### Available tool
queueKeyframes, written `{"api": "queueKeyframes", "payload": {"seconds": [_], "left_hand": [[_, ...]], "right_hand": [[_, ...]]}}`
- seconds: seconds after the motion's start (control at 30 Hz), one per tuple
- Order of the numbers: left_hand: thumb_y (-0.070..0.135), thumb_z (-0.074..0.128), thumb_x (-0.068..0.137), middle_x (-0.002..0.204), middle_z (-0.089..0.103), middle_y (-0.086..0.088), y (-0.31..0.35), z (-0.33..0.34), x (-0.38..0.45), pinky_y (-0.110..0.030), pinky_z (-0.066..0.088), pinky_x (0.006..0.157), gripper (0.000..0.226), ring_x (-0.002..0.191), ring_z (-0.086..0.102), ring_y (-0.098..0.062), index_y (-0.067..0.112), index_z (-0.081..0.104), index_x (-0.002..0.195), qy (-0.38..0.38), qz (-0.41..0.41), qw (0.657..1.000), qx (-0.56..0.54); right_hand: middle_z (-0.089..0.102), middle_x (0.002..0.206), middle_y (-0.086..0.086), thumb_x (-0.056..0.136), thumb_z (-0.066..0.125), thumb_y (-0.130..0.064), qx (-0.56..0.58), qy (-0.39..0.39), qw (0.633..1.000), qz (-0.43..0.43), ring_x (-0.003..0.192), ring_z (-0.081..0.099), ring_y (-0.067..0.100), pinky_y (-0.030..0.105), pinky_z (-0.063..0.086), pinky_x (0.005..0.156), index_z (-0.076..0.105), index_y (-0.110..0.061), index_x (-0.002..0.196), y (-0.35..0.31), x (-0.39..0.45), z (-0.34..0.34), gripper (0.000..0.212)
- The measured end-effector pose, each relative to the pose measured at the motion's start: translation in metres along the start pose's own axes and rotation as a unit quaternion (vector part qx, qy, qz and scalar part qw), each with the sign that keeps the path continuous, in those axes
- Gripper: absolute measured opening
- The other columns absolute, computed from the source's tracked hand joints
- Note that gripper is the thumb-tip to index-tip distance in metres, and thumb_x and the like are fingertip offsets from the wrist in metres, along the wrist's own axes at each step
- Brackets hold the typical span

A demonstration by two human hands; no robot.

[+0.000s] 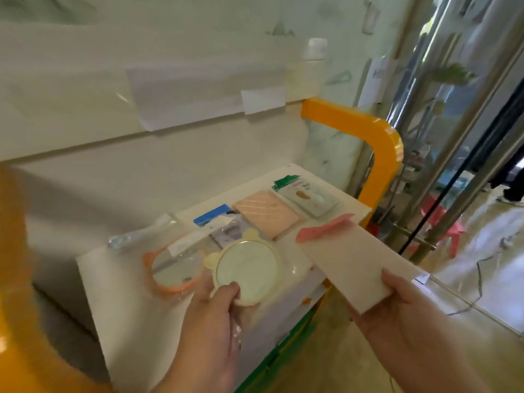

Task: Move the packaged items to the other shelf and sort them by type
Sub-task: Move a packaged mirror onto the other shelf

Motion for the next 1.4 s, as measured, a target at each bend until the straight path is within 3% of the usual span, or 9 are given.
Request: {"api": "queueKeyframes", "payload": {"seconds": [0.1,0.23,0.33,0.43,0.57,0.77,1.1,1.27,1.4], "left_hand": [[-0.004,0.046,0.099,0.061,0.048,-0.016,0.005,-0.001,0.014,-0.015,0.035,0.025,0.037,0.024,0.046,-0.007,0.003,0.056,0.133,0.007,0.018,0.999,0.027],[-0.002,0.052,0.097,0.066,0.069,-0.01,0.007,-0.011,0.033,-0.025,0.055,0.042,0.031,0.045,0.064,-0.011,0.004,0.06,0.126,0.034,0.016,0.999,-0.008],[-0.007,0.045,0.096,0.065,0.07,-0.01,0.011,-0.007,0.045,-0.031,0.059,0.049,0.028,0.05,0.068,-0.014,0.0,0.062,0.117,0.032,-0.003,0.999,-0.038],[-0.007,0.054,0.085,0.062,0.066,-0.012,0.017,-0.002,0.049,-0.027,0.055,0.045,0.033,0.043,0.062,-0.015,0.003,0.069,0.113,0.048,0.012,0.998,-0.03],[0.006,0.074,0.06,0.083,0.057,-0.014,0.027,-0.002,0.044,-0.026,0.035,0.06,0.044,0.053,0.054,-0.018,0.005,0.072,0.104,0.106,0.041,0.993,-0.031],[0.014,0.071,0.067,0.071,0.043,-0.005,0.023,-0.002,0.045,-0.023,0.042,0.057,0.029,0.046,0.043,-0.012,0.015,0.079,0.095,0.163,0.089,0.981,-0.047],[0.001,0.047,0.095,0.056,0.064,0.001,0.018,0.014,0.043,-0.025,0.059,0.055,0.022,0.048,0.064,-0.006,0.007,0.067,0.101,0.193,0.084,0.976,-0.056],[0.004,0.047,0.097,0.058,0.066,0.001,0.037,-0.016,0.02,-0.022,0.06,0.053,0.016,0.048,0.066,-0.007,0.007,0.06,0.089,0.255,0.123,0.958,-0.047],[0.0,0.048,0.099,0.091,0.072,-0.03,0.046,-0.038,0.006,-0.02,0.055,0.047,0.024,0.065,0.07,-0.041,-0.006,0.056,0.121,0.306,0.133,0.943,-0.006]], "right_hand": [[0.068,0.121,0.011,0.102,0.041,-0.021,-0.021,-0.031,0.999,0.015,0.101,0.065,0.026,0.04,0.05,0.081,0.051,-0.021,0.134,-0.001,0.032,0.016,0.033],[0.064,0.126,0.012,0.099,0.05,-0.044,-0.151,-0.019,0.988,-0.037,0.113,0.062,0.028,0.048,0.049,0.097,0.055,-0.029,0.121,-0.008,0.082,0.035,0.027],[0.064,0.105,0.006,0.1,0.05,-0.041,-0.317,-0.05,0.94,-0.114,0.09,0.062,0.02,0.043,0.054,0.081,0.058,-0.032,0.1,-0.019,0.112,0.057,0.012],[0.061,0.111,-0.008,0.104,0.038,-0.036,-0.569,-0.18,0.747,-0.291,0.087,0.057,0.003,0.034,0.056,0.072,0.048,-0.04,0.121,-0.031,0.136,0.096,0.02],[0.053,0.143,0.004,0.092,0.062,-0.014,-0.73,-0.258,0.422,-0.472,0.13,0.051,0.026,0.046,0.043,0.104,0.047,-0.017,0.142,-0.01,0.183,0.124,0.052],[0.025,0.161,-0.004,0.099,0.044,-0.034,-0.779,-0.387,0.267,-0.415,0.145,0.027,0.018,0.037,0.022,0.116,0.023,-0.028,0.154,0.045,0.211,0.139,0.059],[0.011,0.164,-0.011,0.101,0.026,-0.054,-0.758,-0.455,0.303,-0.357,0.15,0.01,0.011,0.028,0.003,0.117,0.018,-0.033,0.154,0.042,0.22,0.128,0.057],[0.045,0.138,-0.012,0.1,0.041,-0.04,-0.698,-0.442,0.403,-0.394,0.122,0.041,0.008,0.022,0.03,0.103,0.044,-0.031,0.136,0.023,0.198,0.15,0.038],[0.049,0.122,-0.018,0.097,0.049,-0.039,-0.664,-0.496,0.437,-0.351,0.111,0.044,0.002,0.016,0.034,0.091,0.05,-0.034,0.127,0.04,0.18,0.163,0.03]]}}
Point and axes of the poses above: each hand's wrist, its own x-axis towards the middle knuckle, its own z-axis out of the palm, y = z × x, the point moved 6 cm from there along x, towards the middle knuckle
